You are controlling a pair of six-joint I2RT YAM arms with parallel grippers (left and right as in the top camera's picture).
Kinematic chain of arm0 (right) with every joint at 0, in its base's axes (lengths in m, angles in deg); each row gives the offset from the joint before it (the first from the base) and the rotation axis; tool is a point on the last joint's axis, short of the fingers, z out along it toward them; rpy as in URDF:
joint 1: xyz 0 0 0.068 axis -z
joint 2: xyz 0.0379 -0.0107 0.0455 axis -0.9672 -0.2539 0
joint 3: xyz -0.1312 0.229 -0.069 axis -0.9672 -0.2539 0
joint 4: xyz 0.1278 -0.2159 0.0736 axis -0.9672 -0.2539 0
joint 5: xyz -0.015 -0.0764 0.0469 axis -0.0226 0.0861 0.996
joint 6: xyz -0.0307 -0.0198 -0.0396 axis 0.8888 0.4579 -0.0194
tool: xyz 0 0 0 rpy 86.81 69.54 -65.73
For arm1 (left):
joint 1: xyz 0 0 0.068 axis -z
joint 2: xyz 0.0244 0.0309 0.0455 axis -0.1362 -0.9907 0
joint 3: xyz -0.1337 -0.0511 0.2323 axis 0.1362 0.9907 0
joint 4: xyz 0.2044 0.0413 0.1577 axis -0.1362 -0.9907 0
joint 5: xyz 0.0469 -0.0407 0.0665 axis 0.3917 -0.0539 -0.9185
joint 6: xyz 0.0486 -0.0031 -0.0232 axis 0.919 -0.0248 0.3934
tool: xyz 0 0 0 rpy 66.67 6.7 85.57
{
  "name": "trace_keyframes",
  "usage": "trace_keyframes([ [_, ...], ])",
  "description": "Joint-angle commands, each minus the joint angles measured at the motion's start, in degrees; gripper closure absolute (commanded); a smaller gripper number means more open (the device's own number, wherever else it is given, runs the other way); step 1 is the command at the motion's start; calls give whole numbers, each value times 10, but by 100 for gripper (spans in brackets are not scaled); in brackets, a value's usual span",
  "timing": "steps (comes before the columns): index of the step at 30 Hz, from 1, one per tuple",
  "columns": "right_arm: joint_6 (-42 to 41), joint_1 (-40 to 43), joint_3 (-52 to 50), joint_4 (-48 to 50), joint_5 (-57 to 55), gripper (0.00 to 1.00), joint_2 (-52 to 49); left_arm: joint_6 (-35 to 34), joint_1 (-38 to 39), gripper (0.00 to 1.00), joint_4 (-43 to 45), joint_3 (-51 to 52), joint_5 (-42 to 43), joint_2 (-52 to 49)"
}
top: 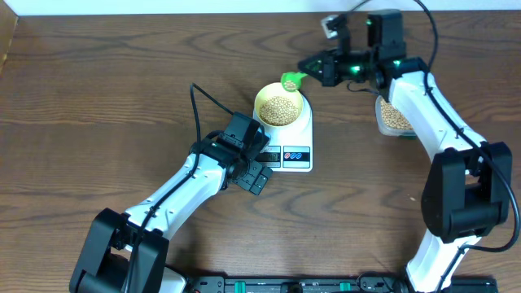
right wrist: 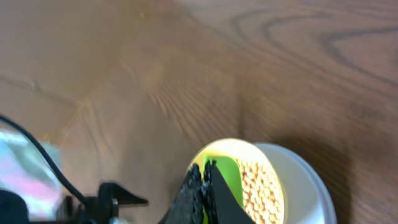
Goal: Scoop item into bowl and weigh 50g on scale
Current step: 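Tilt the scoop with the right gripper to pour chickpeas into the bowl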
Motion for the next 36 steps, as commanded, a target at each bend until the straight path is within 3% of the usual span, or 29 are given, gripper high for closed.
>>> trace_keyframes([
  [1,128,-29,38,-39,-78,99,9,5,-3,2,-2,2,-1,-4],
  [10,216,-66,76,-97,-184,99,9,5,-8,3,-2,2,-1,-4],
  [22,265,-83,144,-160,-201,99,9,4,-8,2,-2,2,-1,-4],
  [36,234,-79,145,-167,-197,99,10,5,-8,2,-2,2,-1,-4],
])
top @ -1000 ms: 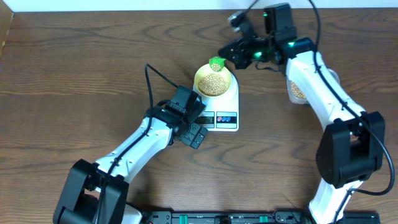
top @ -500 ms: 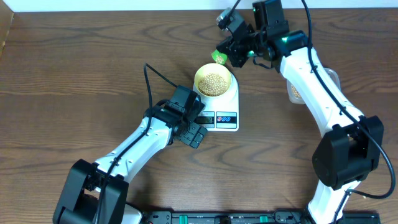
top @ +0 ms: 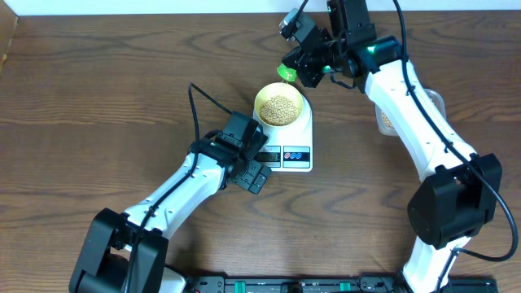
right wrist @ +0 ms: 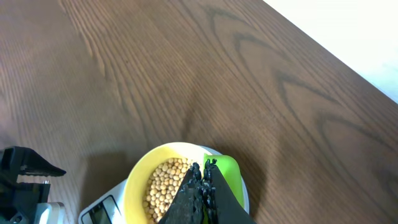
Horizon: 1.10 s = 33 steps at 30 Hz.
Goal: Scoop item into bowl and weigh 50g on scale
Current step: 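Tilt the scoop with the right gripper to pour chickpeas into the bowl, then carry the green scoop right back to the chickpea tub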
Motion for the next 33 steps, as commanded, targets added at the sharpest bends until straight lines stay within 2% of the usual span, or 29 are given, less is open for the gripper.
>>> trace_keyframes([
  [1,-19,6,12,0,26,99,10,5,-3,2,-2,2,-2,-4],
  [18,-110,88,12,-1,165,99,10,5,-3,2,-2,2,-1,-4],
  [29,-111,96,12,-1,168,99,10,4,-3,2,-2,2,-2,-4],
  [33,-140,109,12,-1,169,99,10,4,-3,2,-2,2,-2,-4],
])
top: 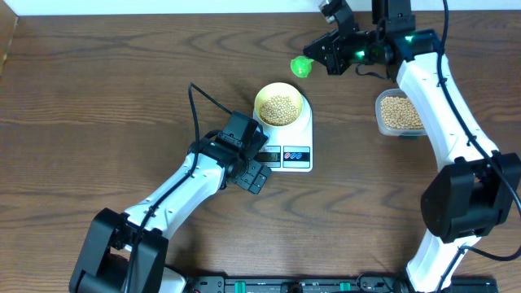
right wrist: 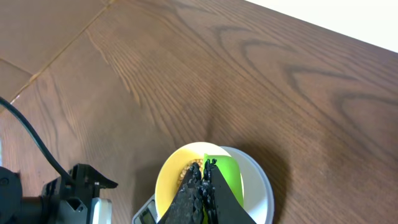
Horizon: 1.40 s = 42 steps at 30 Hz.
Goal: Scoop item into bowl and weigh 50g on scale
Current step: 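Carry the green scoop right back to the chickpea tub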
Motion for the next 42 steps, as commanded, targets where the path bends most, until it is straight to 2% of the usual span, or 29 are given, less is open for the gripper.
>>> trace_keyframes([
  [1,-32,20,12,-1,14,99,9,5,-3,2,-2,2,-2,-4],
  [15,-62,105,12,-30,69,99,9,5,-3,2,-2,2,-2,-4],
  [24,-61,191,12,-134,62,99,9,5,-3,2,-2,2,-2,-4],
  [34,-62,252,12,-227,-42,99,10,5,-3,2,-2,2,-2,-4],
  [42,-62,254,73,-303,-232,99,21,5,-3,2,-2,2,-2,-4],
])
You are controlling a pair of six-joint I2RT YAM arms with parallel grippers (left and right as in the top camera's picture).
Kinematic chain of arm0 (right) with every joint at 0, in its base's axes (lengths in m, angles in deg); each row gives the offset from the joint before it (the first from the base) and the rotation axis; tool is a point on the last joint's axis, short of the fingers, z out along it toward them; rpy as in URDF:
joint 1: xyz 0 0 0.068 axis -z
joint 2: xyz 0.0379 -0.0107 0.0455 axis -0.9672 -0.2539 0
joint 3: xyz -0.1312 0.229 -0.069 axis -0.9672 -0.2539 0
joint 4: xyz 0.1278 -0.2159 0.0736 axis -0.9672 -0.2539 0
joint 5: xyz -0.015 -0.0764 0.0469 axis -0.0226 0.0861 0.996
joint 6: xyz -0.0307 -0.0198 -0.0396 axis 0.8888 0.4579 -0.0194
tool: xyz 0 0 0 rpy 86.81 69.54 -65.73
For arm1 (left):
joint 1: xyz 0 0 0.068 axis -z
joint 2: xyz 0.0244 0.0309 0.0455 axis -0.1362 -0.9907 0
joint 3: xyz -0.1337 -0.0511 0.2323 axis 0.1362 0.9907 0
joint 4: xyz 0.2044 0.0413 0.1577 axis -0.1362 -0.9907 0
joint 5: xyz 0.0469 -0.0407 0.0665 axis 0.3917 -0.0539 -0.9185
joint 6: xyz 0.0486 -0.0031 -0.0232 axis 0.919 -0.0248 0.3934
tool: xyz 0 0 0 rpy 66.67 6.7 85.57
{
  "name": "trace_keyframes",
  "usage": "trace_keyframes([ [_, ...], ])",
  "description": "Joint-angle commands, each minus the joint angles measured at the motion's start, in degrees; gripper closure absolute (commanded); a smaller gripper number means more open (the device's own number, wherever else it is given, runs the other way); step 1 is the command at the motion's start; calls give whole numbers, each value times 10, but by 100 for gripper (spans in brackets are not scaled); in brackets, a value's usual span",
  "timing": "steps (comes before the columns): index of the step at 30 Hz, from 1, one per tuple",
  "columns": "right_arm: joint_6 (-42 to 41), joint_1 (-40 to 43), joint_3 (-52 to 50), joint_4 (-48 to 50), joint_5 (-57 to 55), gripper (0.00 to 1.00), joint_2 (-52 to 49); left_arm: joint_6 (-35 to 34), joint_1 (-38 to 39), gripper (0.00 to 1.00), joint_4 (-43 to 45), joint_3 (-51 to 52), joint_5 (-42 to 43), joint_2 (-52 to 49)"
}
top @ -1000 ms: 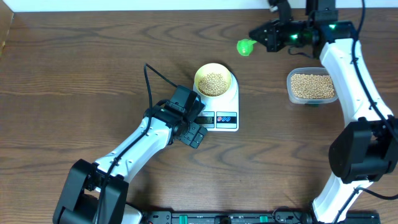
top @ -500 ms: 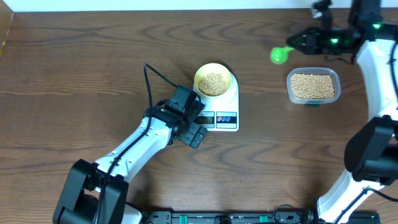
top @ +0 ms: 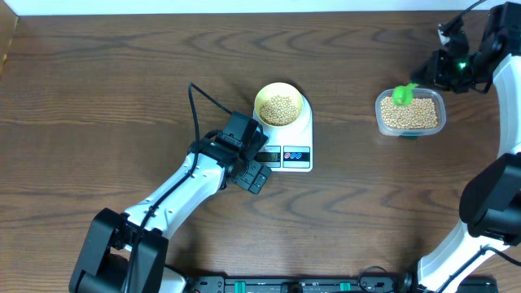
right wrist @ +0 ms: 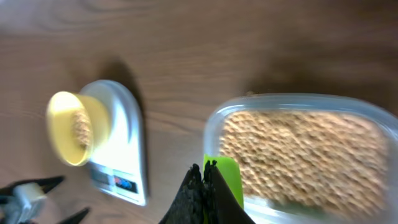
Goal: Scoop item into bowl and weigh 50g on scale
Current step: 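Carry the green scoop right back to the chickpea tub, then dip the scoop into the tub chickpeas and lift it with the right gripper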
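A yellow bowl (top: 279, 104) of soybeans sits on the white scale (top: 290, 140) at mid table, also seen as bowl (right wrist: 71, 126) on scale (right wrist: 121, 146). A clear container (top: 411, 114) of soybeans (right wrist: 305, 155) stands at the right. My right gripper (top: 429, 72) (right wrist: 204, 168) is shut on a green scoop (top: 402, 94) (right wrist: 225, 180), whose cup hangs over the container's left edge. My left gripper (top: 256, 176) rests beside the scale's left front corner; its jaws appear slightly apart.
A black cable (top: 203, 102) loops from the left arm over the wooden table (top: 98, 98). A white wall strip runs along the far edge.
My right gripper has moved with the scoop from behind and right of the bowl to the far right, where the scoop now hangs over the bean container. The left arm stayed put.
The scoop was held at the bowl's back rim, first from the right, then from a higher angle. It then stood clear behind the bowl, and now it is over the container. The left arm rested by the scale throughout.
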Motion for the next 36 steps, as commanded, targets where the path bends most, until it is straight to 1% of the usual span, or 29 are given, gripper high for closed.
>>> trace_keyframes([
  [1,-2,0,64,-27,-115,99,21,4,-3,2,-2,2,-1,-4],
  [5,-2,-8,122,-68,-190,99,21,4,-3,2,-2,2,-1,-4],
  [8,1,-22,145,-84,-230,99,21,4,-3,2,-2,2,-1,-4],
  [13,26,-56,148,-98,-303,99,21,4,-3,2,-2,2,-1,-4],
  [23,93,-136,148,-96,-445,99,21,4,-3,2,-2,2,-1,-4],
  [27,101,-152,148,-90,-459,99,21,4,-3,2,-2,2,-1,-4],
  [32,101,-153,148,-89,-459,99,21,5,-3,2,-2,2,-1,-4],
  [36,101,-153,148,-84,-430,99,21,5,-3,2,-2,2,-1,-4],
])
